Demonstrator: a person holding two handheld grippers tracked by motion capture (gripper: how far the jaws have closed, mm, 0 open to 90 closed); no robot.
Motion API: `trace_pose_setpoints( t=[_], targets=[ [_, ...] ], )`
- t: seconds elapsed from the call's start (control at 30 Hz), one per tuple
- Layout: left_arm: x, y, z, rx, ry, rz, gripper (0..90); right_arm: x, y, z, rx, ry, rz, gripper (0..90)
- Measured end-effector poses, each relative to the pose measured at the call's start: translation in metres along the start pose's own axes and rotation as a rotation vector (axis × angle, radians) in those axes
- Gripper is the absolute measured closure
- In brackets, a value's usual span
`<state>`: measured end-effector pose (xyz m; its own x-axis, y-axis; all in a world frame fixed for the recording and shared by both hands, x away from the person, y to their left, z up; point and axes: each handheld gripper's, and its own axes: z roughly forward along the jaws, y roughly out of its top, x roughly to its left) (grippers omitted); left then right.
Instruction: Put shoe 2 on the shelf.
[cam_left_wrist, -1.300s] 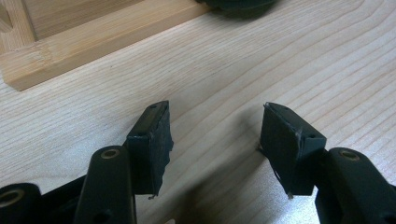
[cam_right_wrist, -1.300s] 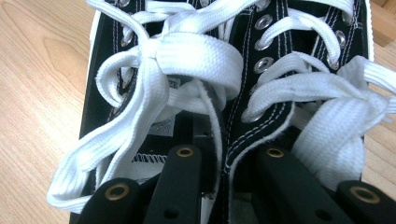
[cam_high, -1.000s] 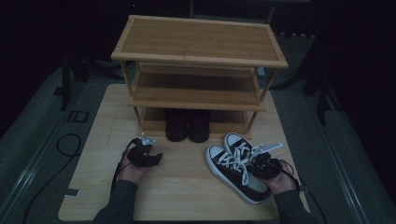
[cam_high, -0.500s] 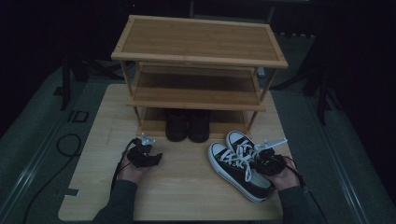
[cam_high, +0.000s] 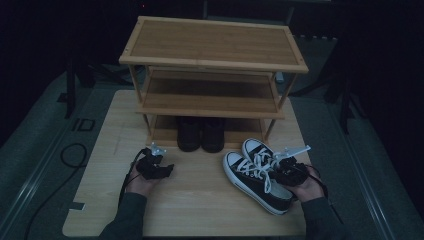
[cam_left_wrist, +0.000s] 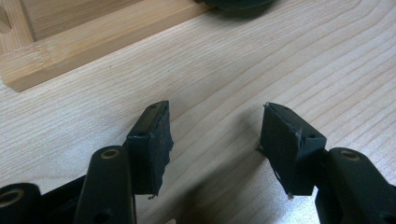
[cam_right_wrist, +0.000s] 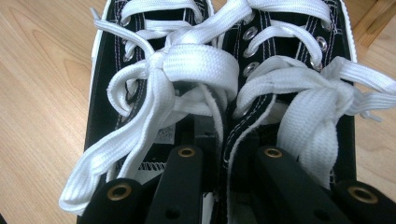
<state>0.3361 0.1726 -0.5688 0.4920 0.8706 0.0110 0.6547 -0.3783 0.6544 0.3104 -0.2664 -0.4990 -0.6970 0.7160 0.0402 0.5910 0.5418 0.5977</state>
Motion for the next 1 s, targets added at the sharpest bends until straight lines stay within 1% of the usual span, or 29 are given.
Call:
trace_pose_setpoints(
  t=[0.1,0.37,0.57,0.7,0.87,1.0],
  targets=[
    [0.000,0.000,0.000,0.000,0.001,0.000,43.7,0.000,0.002,-0.002,0.000,0.004,-0.008,84.9],
    [0.000,0.000,0.000,-0.001,0.001,0.000,43.7,0.000,0.009,-0.007,0.003,-0.005,-0.037,84.9],
    [0.000,0.000,0.000,-0.001,0.000,0.000,43.7,0.000,0.015,-0.011,-0.003,0.006,-0.064,84.9],
    [0.000,0.000,0.000,-0.001,0.000,0.000,43.7,0.000,0.020,-0.014,0.001,0.003,-0.082,84.9],
    [0.000,0.000,0.000,0.000,-0.001,0.000,43.7,-0.001,0.025,-0.015,-0.012,0.016,-0.099,84.7],
    [0.000,0.000,0.000,0.000,0.000,0.000,43.7,-0.001,0.029,-0.017,-0.011,0.022,-0.107,84.8]
  ],
)
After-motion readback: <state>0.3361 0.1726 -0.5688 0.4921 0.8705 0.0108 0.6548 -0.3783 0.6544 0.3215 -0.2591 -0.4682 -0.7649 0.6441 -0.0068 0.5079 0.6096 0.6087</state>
